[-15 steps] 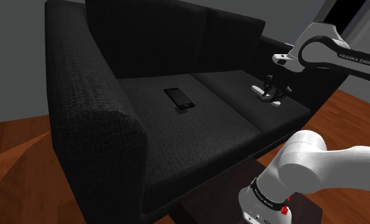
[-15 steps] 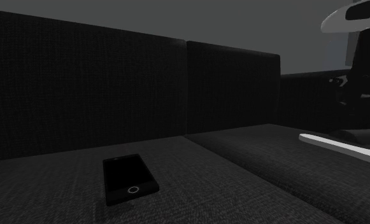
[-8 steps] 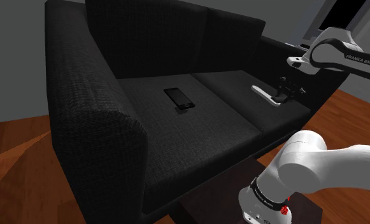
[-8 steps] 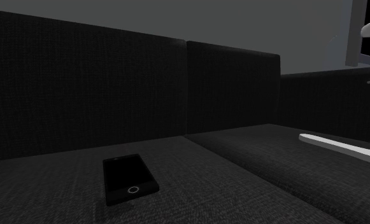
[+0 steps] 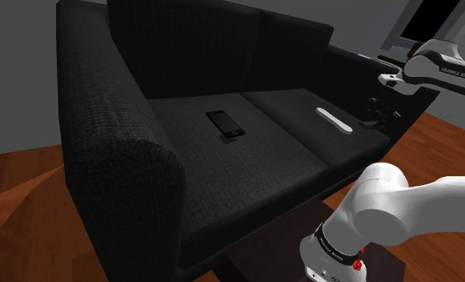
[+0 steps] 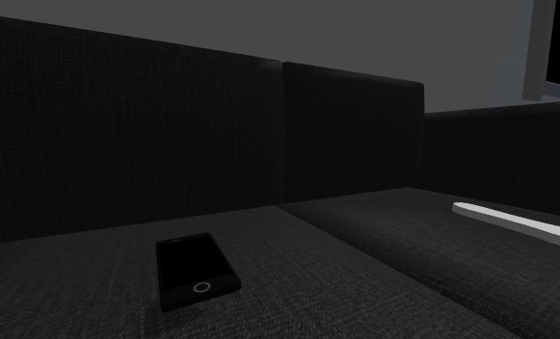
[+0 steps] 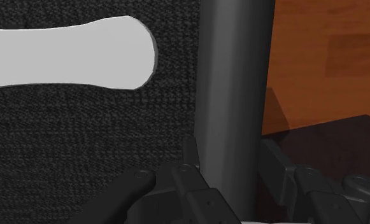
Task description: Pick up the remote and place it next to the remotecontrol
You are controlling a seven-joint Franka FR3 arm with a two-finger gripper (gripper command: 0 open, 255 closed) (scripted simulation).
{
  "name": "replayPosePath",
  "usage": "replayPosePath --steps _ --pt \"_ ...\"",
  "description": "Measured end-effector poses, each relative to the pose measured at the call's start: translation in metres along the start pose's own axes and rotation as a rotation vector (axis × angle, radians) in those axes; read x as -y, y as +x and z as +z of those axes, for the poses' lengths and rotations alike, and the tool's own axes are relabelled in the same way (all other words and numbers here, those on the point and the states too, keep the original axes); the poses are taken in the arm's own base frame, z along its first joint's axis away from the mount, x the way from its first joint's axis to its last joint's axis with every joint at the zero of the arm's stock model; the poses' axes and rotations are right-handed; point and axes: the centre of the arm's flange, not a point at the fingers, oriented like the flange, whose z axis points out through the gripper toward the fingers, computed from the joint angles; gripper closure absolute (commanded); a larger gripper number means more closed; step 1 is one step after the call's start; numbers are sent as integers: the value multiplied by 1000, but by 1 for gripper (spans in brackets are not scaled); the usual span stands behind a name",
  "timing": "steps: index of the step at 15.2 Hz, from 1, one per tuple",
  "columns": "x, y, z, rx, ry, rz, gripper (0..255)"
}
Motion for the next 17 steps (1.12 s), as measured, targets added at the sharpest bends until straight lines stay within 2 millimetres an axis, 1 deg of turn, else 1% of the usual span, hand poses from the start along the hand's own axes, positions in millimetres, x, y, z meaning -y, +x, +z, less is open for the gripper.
replayPosePath --steps 1,2,4,16,17 --pt "6 -13 0 0 0 0 255" --pt "9 -19 1 0 0 0 255" --pt "11 -23 8 0 0 0 255" --pt "17 -24 70 0 1 -1 255" --pt "17 -24 72 0 1 -1 255"
